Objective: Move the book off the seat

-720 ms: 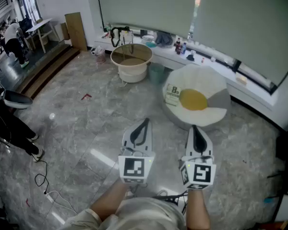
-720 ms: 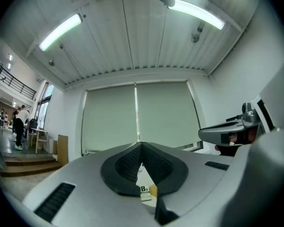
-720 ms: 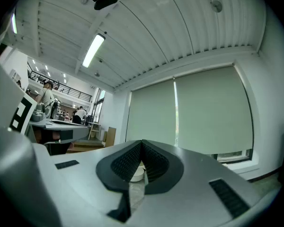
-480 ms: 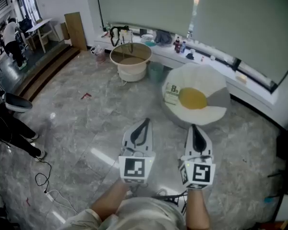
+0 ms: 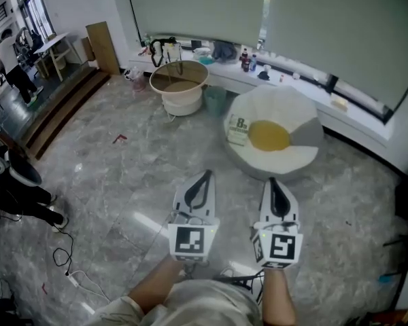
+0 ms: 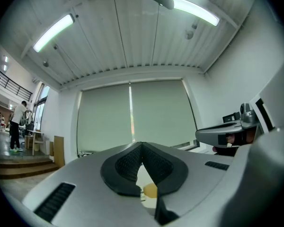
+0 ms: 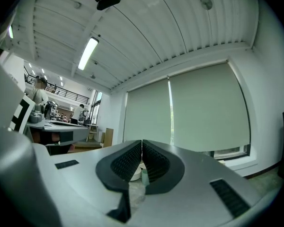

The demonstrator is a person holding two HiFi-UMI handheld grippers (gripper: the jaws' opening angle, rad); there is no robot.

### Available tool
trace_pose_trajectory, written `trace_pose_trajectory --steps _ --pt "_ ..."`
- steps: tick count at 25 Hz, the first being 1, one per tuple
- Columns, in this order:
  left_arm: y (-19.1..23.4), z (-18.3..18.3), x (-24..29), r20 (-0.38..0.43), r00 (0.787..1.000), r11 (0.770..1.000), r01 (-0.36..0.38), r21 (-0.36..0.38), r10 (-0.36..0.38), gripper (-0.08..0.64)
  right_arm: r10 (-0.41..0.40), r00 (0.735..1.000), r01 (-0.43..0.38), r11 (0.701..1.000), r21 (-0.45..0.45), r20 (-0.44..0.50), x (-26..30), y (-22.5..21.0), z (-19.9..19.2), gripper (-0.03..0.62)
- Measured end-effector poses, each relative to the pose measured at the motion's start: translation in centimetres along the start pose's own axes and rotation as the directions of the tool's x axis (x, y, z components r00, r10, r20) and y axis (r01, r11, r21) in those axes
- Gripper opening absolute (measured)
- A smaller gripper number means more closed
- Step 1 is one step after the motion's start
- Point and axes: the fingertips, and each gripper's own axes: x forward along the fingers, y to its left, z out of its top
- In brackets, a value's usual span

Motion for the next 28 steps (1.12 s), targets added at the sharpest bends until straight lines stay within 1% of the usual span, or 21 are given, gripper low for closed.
trace_pose_trajectory --steps 4,7,9,15,18,20,22,26,28 --pt "-2.6 -0.2 1.0 -0.01 1.0 1.0 0.0 -0.005 0.0 0.003 0.012 1.0 -0.012 1.0 0.002 0.007 -0.6 -2.4 -0.4 0.005" --pt "-4.3 -0.6 1.9 -0.022 1.0 1.0 -0.013 0.005 0.014 0.003 0.023 1.0 -0.023 1.0 0.012 -0.008 -0.6 -4.3 -1.1 0.005" --pt "-5.3 -0.9 2.4 -0.029 0.999 1.0 -0.021 -0.001 0.021 0.003 0.028 0.999 -0.028 1.0 0.014 -0.02 -0.8 -5.5 -1.7 0.005" --pt "-6.0 -2.0 3.6 -0.057 0.998 1.0 -0.025 0.001 0.025 0.003 0.037 0.999 -0.036 0.999 0.037 -0.035 0.3 -6.9 -2.9 0.005" --pt "-5.5 -2.4 4.8 -0.05 0.999 1.0 -0.022 -0.005 0.022 0.003 0.032 0.998 -0.031 0.999 0.03 -0.047 1.4 -7.0 -3.5 0.006" --pt "-4.9 -2.6 5.9 -0.043 0.999 1.0 -0.01 -0.003 0.01 0.003 0.02 0.998 -0.019 1.0 0.021 -0.053 2.5 -7.0 -3.8 0.006" --pt "-4.0 -3.1 7.3 -0.046 0.999 1.0 0.002 -0.017 -0.003 0.003 0.004 0.998 -0.003 1.0 0.008 -0.055 4.0 -7.0 -4.0 0.006" --pt "-0.8 -3.8 10.9 -0.024 1.0 0.999 0.008 -0.035 -0.009 0.003 -0.013 0.998 0.012 1.0 -0.023 -0.068 8.3 -6.2 -4.2 0.005" --pt "1.3 -3.7 12.7 -0.001 1.0 1.0 0.012 -0.021 -0.012 0.003 -0.017 0.998 0.015 0.999 -0.033 -0.068 11.0 -5.3 -4.3 0.005"
